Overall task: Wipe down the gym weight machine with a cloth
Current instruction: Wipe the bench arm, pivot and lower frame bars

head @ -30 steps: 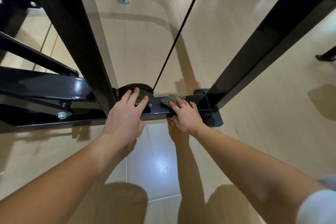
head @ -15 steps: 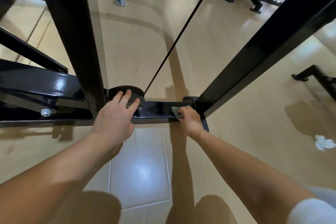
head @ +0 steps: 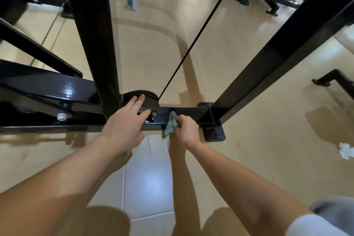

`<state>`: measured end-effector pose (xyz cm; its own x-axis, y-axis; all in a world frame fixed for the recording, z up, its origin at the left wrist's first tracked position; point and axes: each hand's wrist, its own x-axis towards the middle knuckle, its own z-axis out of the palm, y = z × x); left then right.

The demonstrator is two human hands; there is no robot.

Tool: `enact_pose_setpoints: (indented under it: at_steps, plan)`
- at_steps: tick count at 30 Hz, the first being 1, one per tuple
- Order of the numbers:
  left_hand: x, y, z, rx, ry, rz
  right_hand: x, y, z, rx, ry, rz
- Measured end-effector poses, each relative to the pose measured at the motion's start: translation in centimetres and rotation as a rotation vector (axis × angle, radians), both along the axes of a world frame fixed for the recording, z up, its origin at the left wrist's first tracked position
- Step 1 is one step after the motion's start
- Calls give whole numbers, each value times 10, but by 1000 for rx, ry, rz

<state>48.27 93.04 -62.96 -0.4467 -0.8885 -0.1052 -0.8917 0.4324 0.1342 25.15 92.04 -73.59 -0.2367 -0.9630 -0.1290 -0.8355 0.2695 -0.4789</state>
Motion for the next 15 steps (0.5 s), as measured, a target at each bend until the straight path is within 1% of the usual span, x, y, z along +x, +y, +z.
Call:
enact_pose_setpoints:
  at_steps: [4,5,7,8,12,14,15]
  plan:
    - [-1,-1,-3,4,24,0,-38,6,-1,11,-6,-325]
    - [-2,-2,-4,2,26,1,-47,7,1,22,-30,-416]
    - [-3,-3,-6,-1,27,4,-56,8,1,47,-154,-573]
    - [-3,-4,-7,-3,26,5,-55,7,-1,60,-261,-636]
    - [-3,-3,-5,7,14,2,-17,-1,-5,75,-886,-919]
    - [-1,0,-6,26,13,4,6,-5,-4,130,-1098,-969]
    - [1,2,-6,31,14,1,18,-7,-4,170,-1174,-976]
